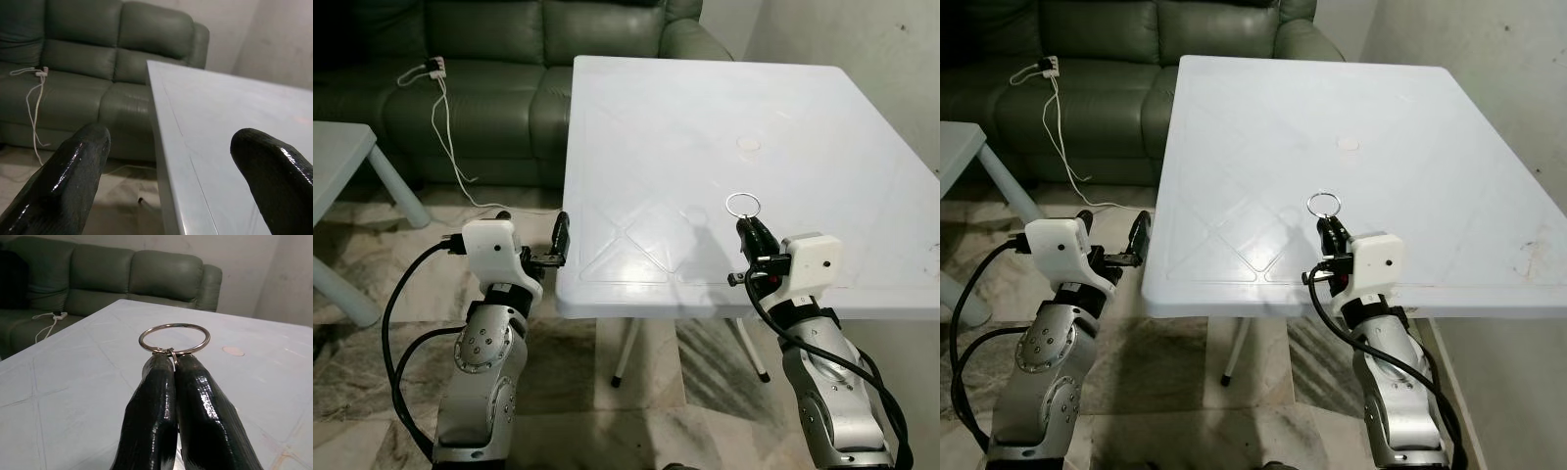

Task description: Hang keys on a hook

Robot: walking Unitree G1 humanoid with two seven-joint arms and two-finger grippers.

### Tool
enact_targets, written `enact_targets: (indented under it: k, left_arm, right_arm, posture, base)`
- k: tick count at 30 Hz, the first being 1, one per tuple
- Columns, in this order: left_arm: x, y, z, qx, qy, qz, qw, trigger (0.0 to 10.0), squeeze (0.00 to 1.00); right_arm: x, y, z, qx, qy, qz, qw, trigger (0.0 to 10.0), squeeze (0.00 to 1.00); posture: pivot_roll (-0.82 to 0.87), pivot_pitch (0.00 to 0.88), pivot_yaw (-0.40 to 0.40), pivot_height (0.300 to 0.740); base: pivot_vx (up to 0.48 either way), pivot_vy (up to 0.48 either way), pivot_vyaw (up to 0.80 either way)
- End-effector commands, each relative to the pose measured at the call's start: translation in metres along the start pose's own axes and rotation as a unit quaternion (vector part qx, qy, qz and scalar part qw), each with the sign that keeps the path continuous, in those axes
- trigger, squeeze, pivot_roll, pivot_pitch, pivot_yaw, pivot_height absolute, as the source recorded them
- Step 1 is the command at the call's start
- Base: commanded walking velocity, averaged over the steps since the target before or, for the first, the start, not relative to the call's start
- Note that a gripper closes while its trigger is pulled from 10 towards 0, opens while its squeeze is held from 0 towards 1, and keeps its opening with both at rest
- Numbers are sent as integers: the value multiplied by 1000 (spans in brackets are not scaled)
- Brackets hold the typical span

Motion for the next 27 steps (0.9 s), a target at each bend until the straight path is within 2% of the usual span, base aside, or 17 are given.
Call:
enact_targets:
  k: [1,4,7,17,27]
  left_arm:
    - [-2,-6,3,-7,16,-3,1000,10000,0]
    - [-4,-9,3,-8,16,-8,1000,10000,0]
    - [-4,-13,3,-11,20,-6,1000,10000,0]
    - [3,-22,0,-12,20,5,1000,10000,0]
    - [1,-33,4,-26,25,6,999,10000,0]
  right_arm:
    - [-7,-2,-5,15,-1,-9,1000,10000,0]
    - [-7,-3,-7,25,11,-11,1000,10000,0]
    - [-8,-6,-14,48,0,-13,999,10000,0]
    - [-4,-15,-20,62,-5,-8,998,10000,0]
    - [2,-27,-18,58,-6,9,998,10000,0]
  posture:
    - [13,25,-75,740]
    - [11,14,-73,740]
    - [10,8,-71,740]
    - [14,0,-64,740]
    - [14,0,-65,740]
  base:
    - [0,0,0]
    - [0,0,0]
    - [0,0,-358]
    - [0,0,-764]
    - [0,0,-725]
Point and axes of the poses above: a point about 5 cm out from each wrist's last joint towards the gripper, its own y axis pointing back from the gripper into the wrist, its own z axis along the axis of the wrist's last joint, x = y × z, the point moved 4 cm from there along -y, pointing out of the wrist towards the gripper, and after that the axes turned 10 degrees about y, right-handed, at the moved point
